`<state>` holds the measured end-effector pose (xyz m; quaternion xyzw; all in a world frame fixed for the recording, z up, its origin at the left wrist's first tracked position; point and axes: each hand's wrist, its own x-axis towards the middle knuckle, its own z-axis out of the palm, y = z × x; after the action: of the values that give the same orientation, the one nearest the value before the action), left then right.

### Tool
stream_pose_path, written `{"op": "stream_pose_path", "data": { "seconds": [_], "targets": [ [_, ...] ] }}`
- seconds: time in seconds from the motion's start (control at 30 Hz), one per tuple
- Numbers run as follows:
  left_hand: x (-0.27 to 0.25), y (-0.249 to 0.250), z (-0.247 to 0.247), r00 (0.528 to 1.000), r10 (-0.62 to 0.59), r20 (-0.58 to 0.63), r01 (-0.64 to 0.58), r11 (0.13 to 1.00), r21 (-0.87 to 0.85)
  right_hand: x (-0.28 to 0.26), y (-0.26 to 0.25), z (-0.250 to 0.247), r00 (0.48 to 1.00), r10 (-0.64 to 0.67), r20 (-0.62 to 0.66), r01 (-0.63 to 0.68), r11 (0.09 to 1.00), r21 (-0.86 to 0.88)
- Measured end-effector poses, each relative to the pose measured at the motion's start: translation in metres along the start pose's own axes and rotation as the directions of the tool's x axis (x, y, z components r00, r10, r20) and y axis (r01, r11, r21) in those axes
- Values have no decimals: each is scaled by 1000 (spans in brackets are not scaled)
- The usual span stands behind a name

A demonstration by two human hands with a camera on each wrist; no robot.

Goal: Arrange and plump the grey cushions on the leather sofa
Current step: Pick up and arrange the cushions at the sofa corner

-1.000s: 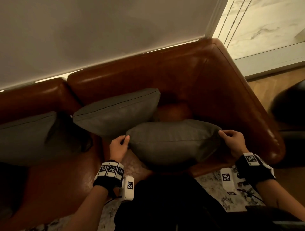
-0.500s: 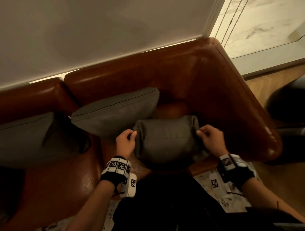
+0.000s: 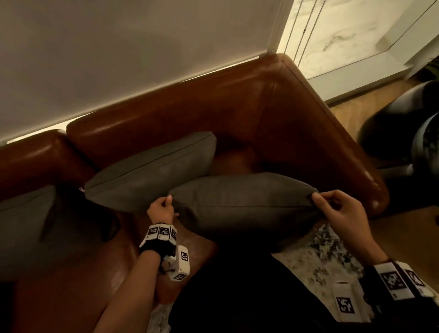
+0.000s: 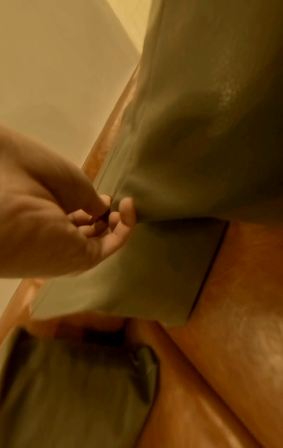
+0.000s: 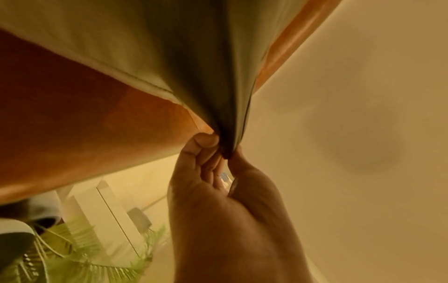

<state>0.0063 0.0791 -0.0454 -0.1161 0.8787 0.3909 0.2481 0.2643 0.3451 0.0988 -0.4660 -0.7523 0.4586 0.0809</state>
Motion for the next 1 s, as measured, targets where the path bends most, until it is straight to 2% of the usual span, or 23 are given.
{"op": "stream_pose_path", "data": {
  "seconds": [0.1,0.13,0.2,0.27,0.37,0.4,0.47,0.57,0.6,0.63,0.67,0.7,0.77,0.8,0.87,0.93,1.0],
  "targets": [
    [12,10,25,995,-14,100,31,984,-177,-11,-18,-4,999,-13,-51,15,999,34],
    [16,9,32,990,-13,141,37,986,-166,-11,-23,-4,997,-24,-76,27,999,38],
    [18,4,45,966,-4,257,17,999,-51,-4,-32,-2,990,-46,-136,49,999,23],
    [17,-4,56,923,0,386,-24,998,58,10,-40,-1,977,-74,-198,71,997,-22],
    [4,-6,70,858,61,510,-183,964,193,53,-52,10,967,-120,-225,101,990,-98],
    [-1,-3,76,830,77,552,-235,946,221,73,-54,17,969,-123,-216,101,989,-112],
    [-18,15,88,757,71,650,-249,950,186,112,-55,40,971,-84,-223,60,992,-109],
    [-38,56,112,587,49,808,-198,977,84,159,-46,87,967,31,-251,-31,1000,5],
    [-42,72,122,542,41,839,-171,983,62,168,-41,104,976,60,-209,-48,997,63],
    [-41,87,135,535,31,844,-149,987,58,175,-36,118,987,76,-139,-62,993,104],
    [-38,101,148,563,23,826,-112,993,49,178,-29,128,996,80,-42,-76,993,89],
    [-35,116,159,613,-3,790,-45,998,38,177,-20,132,995,78,56,-78,997,3],
    [-24,139,178,716,-28,697,39,999,0,171,7,123,975,119,190,-67,963,-261],
    [-17,147,183,749,-1,662,10,1000,-10,164,23,111,966,148,215,-57,923,-380],
    [-7,166,191,777,77,624,-137,989,49,147,61,82,961,173,217,-35,850,-525],
    [6,178,202,793,150,590,-279,951,132,127,93,53,964,195,183,-55,814,-578],
    [14,191,210,825,181,535,-315,934,171,111,116,32,973,206,107,-108,810,-577]
  ]
}}
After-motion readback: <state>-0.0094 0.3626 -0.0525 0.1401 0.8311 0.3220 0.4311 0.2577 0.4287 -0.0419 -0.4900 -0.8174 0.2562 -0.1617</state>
